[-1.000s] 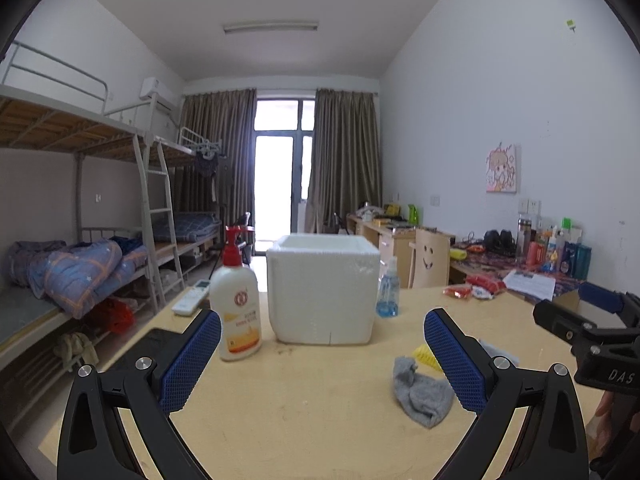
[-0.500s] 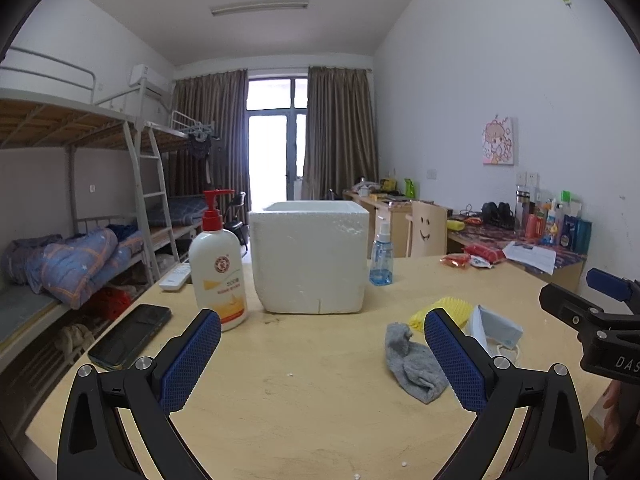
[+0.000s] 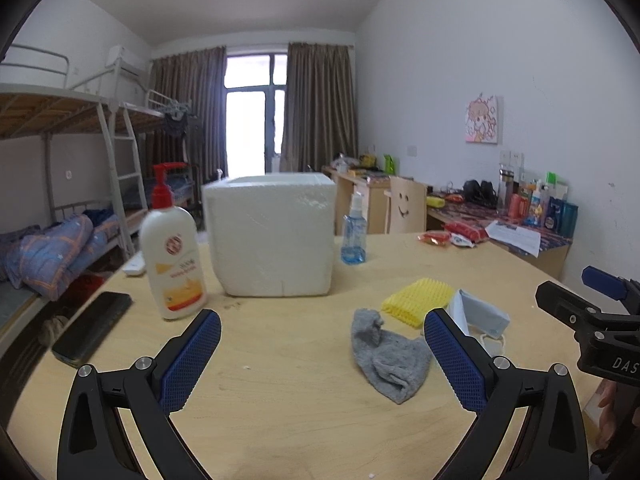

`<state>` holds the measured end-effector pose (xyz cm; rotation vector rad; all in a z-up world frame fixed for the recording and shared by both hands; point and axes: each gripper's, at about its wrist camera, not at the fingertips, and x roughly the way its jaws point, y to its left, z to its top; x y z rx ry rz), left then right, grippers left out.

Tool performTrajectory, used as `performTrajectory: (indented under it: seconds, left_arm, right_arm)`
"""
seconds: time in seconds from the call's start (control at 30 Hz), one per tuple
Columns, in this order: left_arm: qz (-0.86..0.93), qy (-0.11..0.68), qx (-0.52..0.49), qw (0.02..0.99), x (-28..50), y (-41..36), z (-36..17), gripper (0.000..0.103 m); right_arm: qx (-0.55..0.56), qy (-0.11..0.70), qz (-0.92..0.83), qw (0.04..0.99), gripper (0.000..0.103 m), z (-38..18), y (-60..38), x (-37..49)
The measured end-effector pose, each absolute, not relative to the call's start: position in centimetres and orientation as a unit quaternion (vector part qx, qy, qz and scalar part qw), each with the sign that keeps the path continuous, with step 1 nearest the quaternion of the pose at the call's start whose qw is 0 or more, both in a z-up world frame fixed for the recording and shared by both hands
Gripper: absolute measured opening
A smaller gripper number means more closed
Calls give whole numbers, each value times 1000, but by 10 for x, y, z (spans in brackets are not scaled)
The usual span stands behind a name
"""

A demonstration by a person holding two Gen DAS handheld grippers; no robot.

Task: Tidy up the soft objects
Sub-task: 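Move both tools back toward the grey sock and yellow sponge, then close the left gripper on the grey sock while the right gripper grasps the blue mask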

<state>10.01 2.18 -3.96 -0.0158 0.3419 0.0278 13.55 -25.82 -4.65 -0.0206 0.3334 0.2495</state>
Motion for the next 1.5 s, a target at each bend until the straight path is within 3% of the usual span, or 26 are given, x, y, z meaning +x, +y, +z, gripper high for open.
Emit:
performTrajectory:
  seconds: [1.1,1.23,1.5]
  left_arm:
    - [-45,331,-7,942,198,-2,-78,101]
    - [-57,354,-11,933,207,-3,-83,95]
    - [-79,401,-34,912,224,1,-90,72]
  right_arm:
    - [-4,256,130,958,103,-75,-272,204]
    - [-6,270,133,954,103,-78,-270,211]
    - [-12,274,134,952,103,-78,-269,217]
